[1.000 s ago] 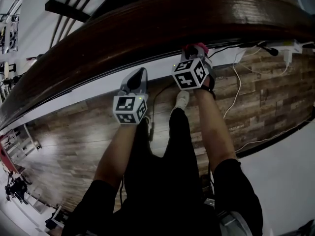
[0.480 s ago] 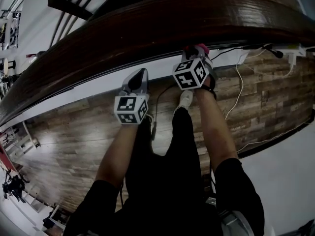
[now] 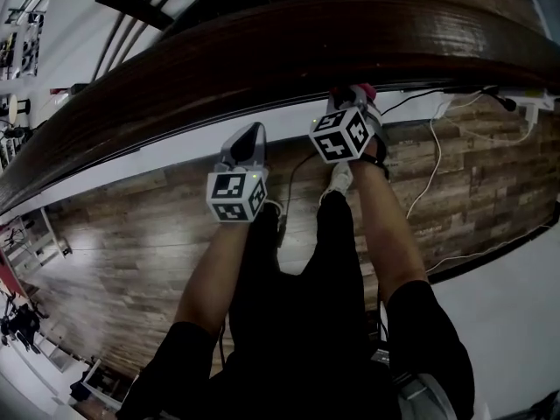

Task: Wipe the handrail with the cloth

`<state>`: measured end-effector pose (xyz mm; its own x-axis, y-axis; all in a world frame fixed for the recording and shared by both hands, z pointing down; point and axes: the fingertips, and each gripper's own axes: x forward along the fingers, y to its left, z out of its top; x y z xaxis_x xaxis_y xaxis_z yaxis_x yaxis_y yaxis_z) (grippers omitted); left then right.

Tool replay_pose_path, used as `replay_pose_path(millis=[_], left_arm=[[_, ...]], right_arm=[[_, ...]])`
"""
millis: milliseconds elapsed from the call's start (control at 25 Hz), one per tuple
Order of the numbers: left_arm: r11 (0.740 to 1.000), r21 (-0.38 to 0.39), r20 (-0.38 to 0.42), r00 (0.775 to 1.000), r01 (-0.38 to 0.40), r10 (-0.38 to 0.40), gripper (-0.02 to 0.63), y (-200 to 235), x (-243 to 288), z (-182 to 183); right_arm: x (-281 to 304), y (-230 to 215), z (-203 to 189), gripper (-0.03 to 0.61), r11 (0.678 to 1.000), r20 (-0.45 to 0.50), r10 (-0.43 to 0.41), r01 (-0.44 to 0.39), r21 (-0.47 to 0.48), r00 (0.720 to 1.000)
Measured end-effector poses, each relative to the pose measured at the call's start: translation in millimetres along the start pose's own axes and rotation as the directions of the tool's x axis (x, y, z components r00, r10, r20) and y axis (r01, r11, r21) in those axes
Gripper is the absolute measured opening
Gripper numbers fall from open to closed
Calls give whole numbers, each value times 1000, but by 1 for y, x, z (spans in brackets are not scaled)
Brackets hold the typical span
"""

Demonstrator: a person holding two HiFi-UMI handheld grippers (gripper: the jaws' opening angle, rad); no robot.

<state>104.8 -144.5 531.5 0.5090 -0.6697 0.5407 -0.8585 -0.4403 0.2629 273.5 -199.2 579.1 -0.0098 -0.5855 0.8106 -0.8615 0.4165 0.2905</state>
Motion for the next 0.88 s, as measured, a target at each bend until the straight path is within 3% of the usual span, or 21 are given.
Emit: replay_pose_path(millis=[880], left_arm=[[994, -80, 25, 996, -80, 82, 0, 107, -55, -9]], right_arm=[[7, 105, 65, 41, 990, -1, 37, -37, -133, 999]])
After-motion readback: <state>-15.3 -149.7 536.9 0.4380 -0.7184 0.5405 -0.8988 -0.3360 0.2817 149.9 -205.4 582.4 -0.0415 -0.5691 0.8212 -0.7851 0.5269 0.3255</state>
